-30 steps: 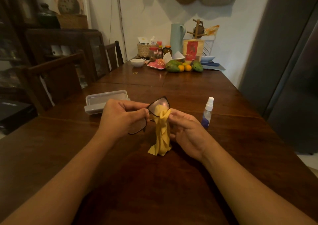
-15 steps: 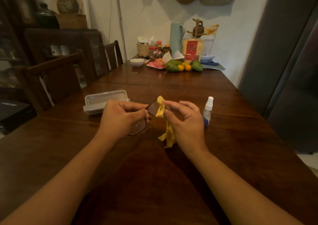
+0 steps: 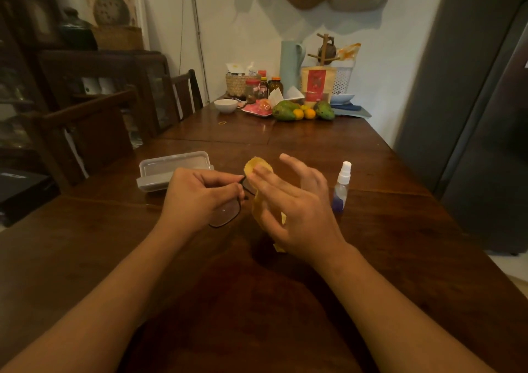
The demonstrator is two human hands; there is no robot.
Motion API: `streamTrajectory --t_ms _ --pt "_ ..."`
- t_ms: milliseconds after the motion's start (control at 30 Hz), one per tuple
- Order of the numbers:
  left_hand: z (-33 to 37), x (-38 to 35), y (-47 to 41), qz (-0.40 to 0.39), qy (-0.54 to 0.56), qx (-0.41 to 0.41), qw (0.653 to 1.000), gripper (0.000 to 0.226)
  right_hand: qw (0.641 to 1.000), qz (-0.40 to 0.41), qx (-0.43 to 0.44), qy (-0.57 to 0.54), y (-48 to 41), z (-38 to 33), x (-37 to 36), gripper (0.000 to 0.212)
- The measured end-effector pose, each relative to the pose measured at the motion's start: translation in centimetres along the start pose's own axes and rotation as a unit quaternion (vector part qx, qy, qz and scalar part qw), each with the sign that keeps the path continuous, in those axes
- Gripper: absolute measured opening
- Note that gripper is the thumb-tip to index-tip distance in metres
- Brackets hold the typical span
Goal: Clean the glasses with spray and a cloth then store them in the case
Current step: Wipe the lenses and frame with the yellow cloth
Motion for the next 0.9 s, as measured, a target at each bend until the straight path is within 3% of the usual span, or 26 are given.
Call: streamTrajectory --t_ms 133,333,500,600,733,900 --pt "0.0 0.5 -0.2 0.006 -0.005 -0.002 1.0 0.014 1.0 0.001 0.024 -0.016 0.1 -0.2 0.3 0.051" --pt "-0.3 0.3 -0.2 0.002 0.001 0.001 1.0 0.013 0.999 0.002 -0.038 0.025 0.1 1.7 0.3 0.053" --pt "-0.1 0.4 -0.2 0.005 0.009 -0.001 1.0 0.017 1.0 0.006 0.021 0.001 0.1 0.1 0.2 0.055" --pt "-0.3 0.5 -0.3 0.005 0.021 0.005 1.0 0.017 1.0 0.012 0.015 0.022 0.2 0.9 0.5 0.052" --pt "-1.0 0.7 -0.5 -0.002 0.031 0.037 0.999 0.014 0.999 -0.001 -0.024 0.031 0.1 1.5 0.2 0.054" --pt "-2.1 0.4 -0.4 -0.013 0.098 0.115 0.988 0.009 0.999 0.012 0.018 0.036 0.1 0.2 -0.3 0.047"
Point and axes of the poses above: each hand's wrist, its own y-axis away from the middle knuckle, its own x-axis out of the back of the hand, z = x × y, the point moved 9 cm from there along -y, towards the middle knuckle, and after that the axes turned 15 degrees about y, right-handed, at the moved point
